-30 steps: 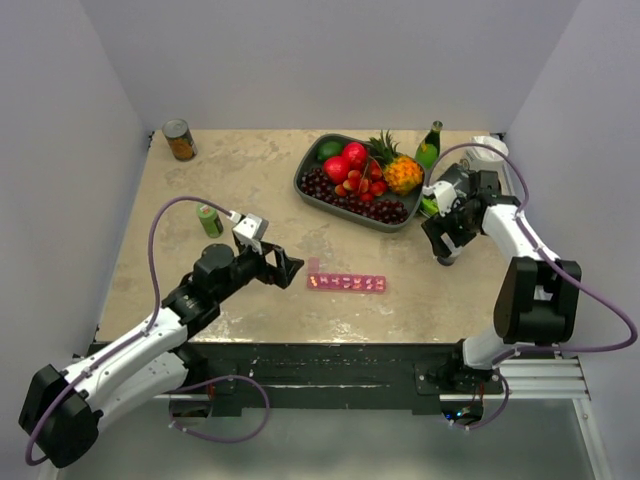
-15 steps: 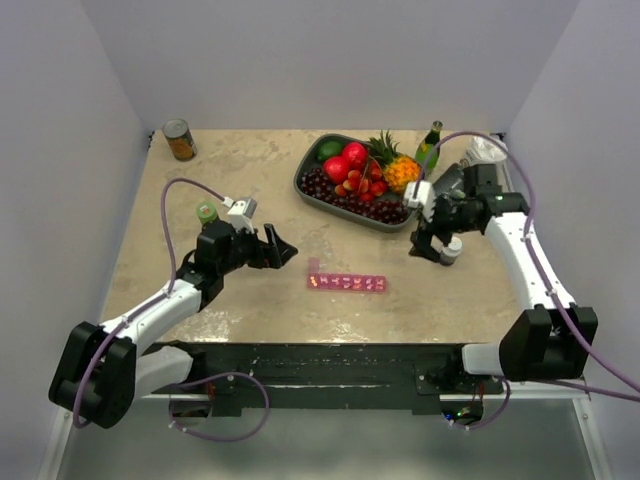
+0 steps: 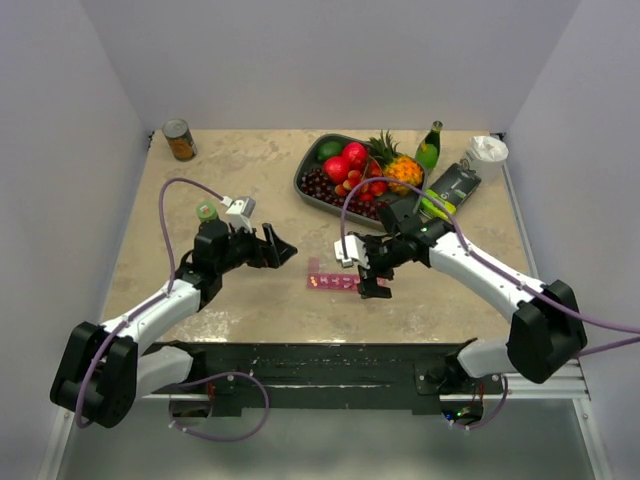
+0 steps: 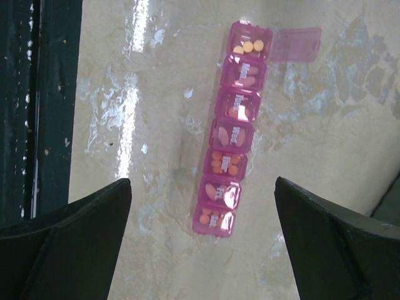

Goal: Sort the pills into containers

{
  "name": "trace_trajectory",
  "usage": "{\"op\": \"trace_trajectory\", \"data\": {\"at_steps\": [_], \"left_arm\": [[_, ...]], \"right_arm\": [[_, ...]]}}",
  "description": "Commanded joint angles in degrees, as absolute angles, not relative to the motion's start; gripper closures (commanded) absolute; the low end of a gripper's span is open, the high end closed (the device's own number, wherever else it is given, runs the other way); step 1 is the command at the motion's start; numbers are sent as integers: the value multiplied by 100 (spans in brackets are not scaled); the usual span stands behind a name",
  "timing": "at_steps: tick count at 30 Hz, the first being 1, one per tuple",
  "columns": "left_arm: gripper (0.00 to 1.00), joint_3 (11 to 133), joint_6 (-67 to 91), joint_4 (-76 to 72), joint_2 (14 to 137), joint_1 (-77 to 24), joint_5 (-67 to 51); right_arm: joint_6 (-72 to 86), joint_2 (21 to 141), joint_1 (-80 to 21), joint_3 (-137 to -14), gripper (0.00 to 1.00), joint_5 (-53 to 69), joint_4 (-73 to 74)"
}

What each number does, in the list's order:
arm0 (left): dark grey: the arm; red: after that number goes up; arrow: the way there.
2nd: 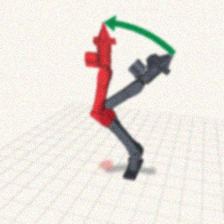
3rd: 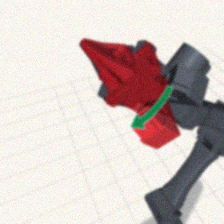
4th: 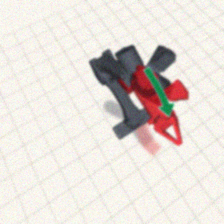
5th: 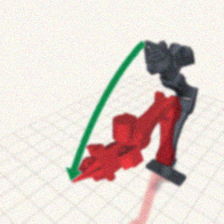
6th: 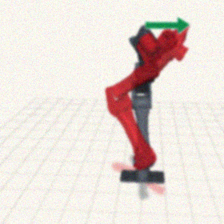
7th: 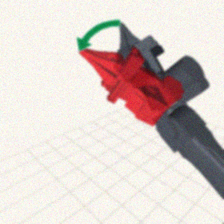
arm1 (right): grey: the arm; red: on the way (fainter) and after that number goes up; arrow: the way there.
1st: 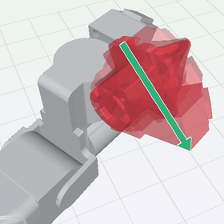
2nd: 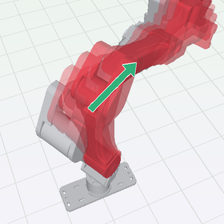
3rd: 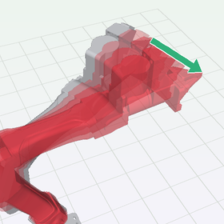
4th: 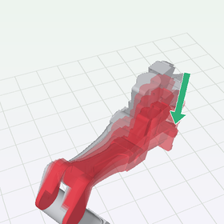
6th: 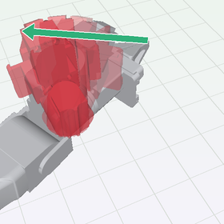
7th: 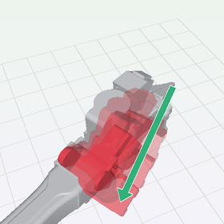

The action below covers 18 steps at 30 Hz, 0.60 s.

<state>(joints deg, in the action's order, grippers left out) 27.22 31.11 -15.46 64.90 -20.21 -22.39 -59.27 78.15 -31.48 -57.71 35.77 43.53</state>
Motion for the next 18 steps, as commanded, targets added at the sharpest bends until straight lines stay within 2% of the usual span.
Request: {"op": "trace_trajectory", "data": {"at_steps": [1,12,18], "left_arm": [[5,2611,3225,-2047,6547,-1942,-2452],[9,2488,3340,-2671,7022,-1907,-2689],[16,2531,3507,-3243,7567,-1907,-2865]], "right_arm": [[-5415,8050,-3647,-5661,1,3024,3588],[-4957,8244,-4016,-5239,1,3085,2997],[-4913,8288,-4078,-5168,1,2962,2848]]}}
